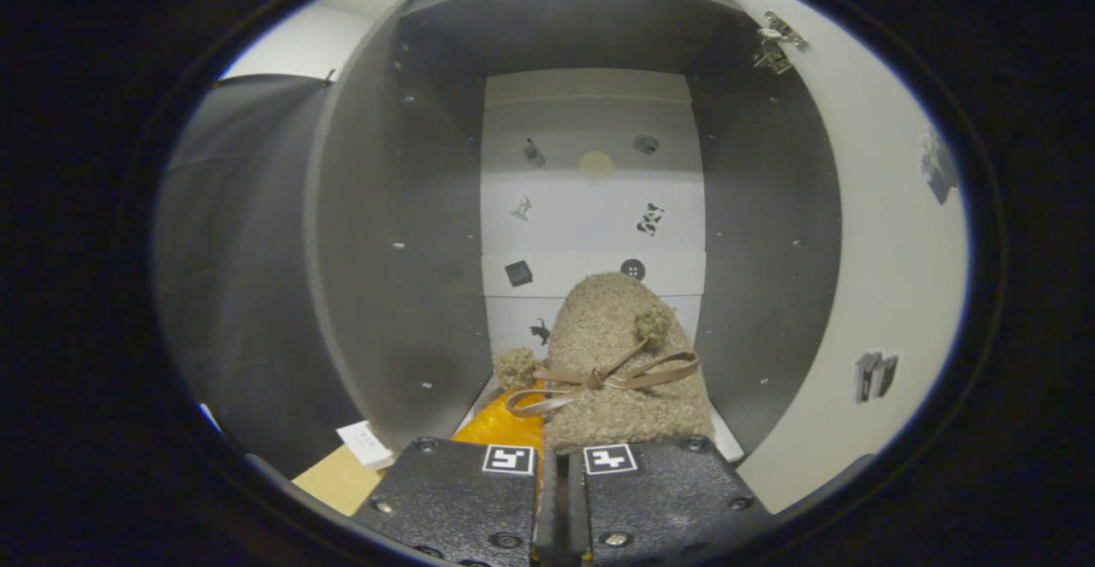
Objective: Open the shoe cabinet door, grab the shoes and put them into the shoe cabinet, then close the shoe cabinet door.
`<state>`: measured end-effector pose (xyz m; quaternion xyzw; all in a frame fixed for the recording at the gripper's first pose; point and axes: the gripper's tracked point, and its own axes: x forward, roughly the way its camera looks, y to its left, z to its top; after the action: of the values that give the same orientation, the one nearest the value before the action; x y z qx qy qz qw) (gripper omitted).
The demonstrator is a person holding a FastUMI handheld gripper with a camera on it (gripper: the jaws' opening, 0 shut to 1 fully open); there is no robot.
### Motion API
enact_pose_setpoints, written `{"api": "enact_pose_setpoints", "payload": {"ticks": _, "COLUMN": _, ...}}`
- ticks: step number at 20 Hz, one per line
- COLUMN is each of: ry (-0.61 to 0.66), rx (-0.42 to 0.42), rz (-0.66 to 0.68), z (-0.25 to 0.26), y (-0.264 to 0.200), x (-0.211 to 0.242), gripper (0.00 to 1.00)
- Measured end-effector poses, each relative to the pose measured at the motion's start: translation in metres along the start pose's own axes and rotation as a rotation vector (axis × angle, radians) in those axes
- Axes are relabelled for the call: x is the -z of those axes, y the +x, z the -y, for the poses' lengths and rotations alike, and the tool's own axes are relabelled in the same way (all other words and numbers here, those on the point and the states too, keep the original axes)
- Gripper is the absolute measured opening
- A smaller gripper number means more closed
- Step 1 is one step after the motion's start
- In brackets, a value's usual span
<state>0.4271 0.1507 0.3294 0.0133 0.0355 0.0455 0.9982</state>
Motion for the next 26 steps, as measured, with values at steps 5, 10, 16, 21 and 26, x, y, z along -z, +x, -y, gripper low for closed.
{"api": "enact_pose_setpoints", "payload": {"ticks": 5, "ry": 0.034, "rx": 0.026, "rz": -0.087, "z": 0.017, "y": 0.064, "x": 0.027, "gripper": 0.08}}
{"api": "enact_pose_setpoints", "payload": {"ticks": 10, "ry": 0.102, "rx": 0.031, "rz": -0.211, "z": 0.023, "y": 0.113, "x": 0.066, "gripper": 0.08}}
{"api": "enact_pose_setpoints", "payload": {"ticks": 16, "ry": 0.115, "rx": 0.051, "rz": -0.296, "z": 0.030, "y": 0.137, "x": 0.085, "gripper": 0.08}}
{"api": "enact_pose_setpoints", "payload": {"ticks": 21, "ry": 0.116, "rx": 0.086, "rz": -0.352, "z": 0.040, "y": 0.145, "x": 0.096, "gripper": 0.08}}
{"api": "enact_pose_setpoints", "payload": {"ticks": 26, "ry": 0.094, "rx": 0.095, "rz": -0.394, "z": 0.038, "y": 0.146, "x": 0.102, "gripper": 0.24}}
